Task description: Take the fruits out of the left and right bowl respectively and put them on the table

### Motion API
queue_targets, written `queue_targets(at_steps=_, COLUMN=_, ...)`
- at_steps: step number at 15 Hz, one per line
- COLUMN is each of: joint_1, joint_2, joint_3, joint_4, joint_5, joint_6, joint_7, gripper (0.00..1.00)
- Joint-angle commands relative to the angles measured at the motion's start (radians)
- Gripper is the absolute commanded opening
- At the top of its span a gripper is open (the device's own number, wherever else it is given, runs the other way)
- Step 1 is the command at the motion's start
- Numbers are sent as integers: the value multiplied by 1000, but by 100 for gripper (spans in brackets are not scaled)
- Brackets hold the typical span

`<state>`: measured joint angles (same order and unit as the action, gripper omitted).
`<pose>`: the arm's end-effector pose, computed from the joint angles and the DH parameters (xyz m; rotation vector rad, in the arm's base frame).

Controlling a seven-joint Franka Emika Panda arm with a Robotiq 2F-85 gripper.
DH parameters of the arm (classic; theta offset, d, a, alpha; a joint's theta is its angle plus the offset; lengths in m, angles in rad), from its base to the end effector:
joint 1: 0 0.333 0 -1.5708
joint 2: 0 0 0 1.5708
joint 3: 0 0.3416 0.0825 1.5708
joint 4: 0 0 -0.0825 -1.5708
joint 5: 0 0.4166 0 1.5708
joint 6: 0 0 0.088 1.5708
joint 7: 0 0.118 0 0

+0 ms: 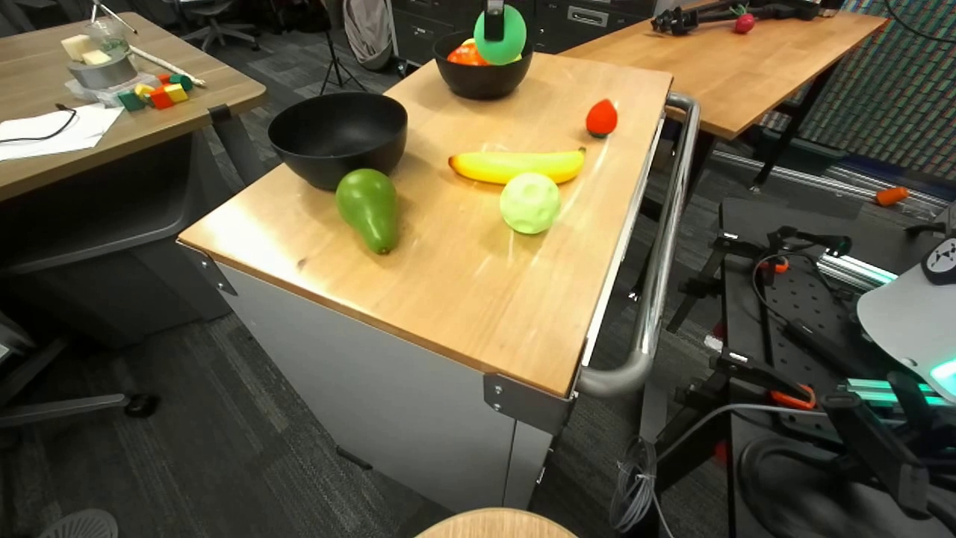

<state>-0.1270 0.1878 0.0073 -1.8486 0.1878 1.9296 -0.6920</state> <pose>0.6269 -0.0606 0.4144 -2.8496 -0.7226 0.0433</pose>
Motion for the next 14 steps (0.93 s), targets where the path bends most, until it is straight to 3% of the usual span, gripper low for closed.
queue_targets(at_steps=1, joint_1=42, joint_2=56, joint_3=17, joint_4=11, joint_5=-25, joint_6=14, joint_7=8, gripper=26)
queue_targets(at_steps=6, joint_1=81, joint_2=144, joint_3=25, joint_4=33, joint_5=-121, joint_6=41, joint_7=69, gripper=26)
queue_targets(at_steps=7, joint_1=83, joint_2=152, joint_3=25, joint_4=36, joint_5=-135, joint_6=43, joint_7=80, gripper=36)
queue_targets(at_steps=8, joint_1=83, joint_2=155, joint_3=26, joint_4=36, joint_5=-143, joint_6=48, joint_7=86, gripper=76)
queue_targets(at_steps=9, joint_1=83, joint_2=156, joint_3=27, joint_4=37, joint_5=-150, joint_6=49, joint_7=92, gripper=77)
queue_targets(at_steps=12, joint_1=88, joint_2=103, joint_3=16, joint_4=21, joint_5=-206, joint_6=89, joint_7=129, gripper=98)
queue_targets(at_steps=14, joint_1=97, joint_2=55, joint_3=1, joint_4=16, joint_5=-293, joint_6=119, joint_7=188, gripper=100)
